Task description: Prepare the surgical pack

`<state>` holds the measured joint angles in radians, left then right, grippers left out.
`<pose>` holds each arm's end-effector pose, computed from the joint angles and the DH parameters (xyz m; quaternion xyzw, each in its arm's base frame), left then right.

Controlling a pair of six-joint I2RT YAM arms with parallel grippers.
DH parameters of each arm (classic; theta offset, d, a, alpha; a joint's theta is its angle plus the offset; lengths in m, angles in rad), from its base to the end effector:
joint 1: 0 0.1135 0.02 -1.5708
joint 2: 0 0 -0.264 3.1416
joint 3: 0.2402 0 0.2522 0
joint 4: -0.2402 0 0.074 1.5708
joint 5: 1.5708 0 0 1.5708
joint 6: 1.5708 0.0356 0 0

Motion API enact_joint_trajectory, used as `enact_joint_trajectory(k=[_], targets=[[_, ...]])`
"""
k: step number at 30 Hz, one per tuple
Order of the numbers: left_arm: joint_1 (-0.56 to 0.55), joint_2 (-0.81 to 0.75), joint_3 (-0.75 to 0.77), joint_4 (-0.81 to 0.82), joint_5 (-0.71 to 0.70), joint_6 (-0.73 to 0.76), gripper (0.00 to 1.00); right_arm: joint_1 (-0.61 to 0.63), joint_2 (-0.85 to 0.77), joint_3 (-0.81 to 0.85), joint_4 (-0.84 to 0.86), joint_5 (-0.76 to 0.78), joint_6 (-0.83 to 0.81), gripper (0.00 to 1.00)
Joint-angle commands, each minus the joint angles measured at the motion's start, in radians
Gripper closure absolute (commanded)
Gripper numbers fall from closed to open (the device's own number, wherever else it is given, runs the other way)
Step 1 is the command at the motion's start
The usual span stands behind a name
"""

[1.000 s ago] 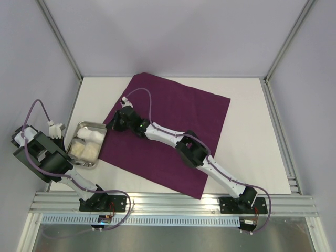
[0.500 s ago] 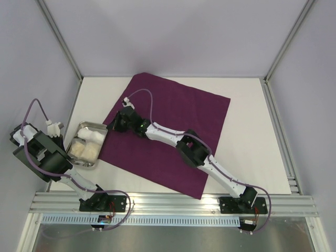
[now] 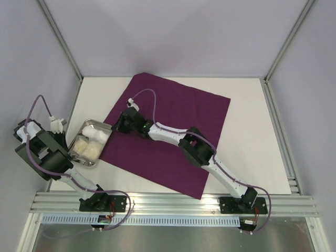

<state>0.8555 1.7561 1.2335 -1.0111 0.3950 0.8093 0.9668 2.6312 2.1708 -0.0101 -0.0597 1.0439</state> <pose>0.2168 0.2287 0.1959 -0.0190 0.9802 -0.1186 0.1573 0.3357 0.4902 0.1377 0.0172 0.8520 0.4549 0.2585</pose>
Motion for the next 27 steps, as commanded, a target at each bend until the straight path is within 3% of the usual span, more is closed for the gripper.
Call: enact_joint_trajectory(k=[1,11,27], targets=[[-0.051,0.005,0.043,0.164,0.058,-0.079,1.0,0.024,-0.16,-0.048,0.045,-0.017,-0.016,0.99],[-0.15,0.011,0.014,0.201,0.058,-0.134,1.0,-0.007,-0.344,-0.385,0.104,0.017,-0.035,1.0],[-0.519,0.043,0.046,0.236,-0.004,-0.24,1.0,-0.126,-0.67,-0.931,0.154,0.049,0.002,0.99]])
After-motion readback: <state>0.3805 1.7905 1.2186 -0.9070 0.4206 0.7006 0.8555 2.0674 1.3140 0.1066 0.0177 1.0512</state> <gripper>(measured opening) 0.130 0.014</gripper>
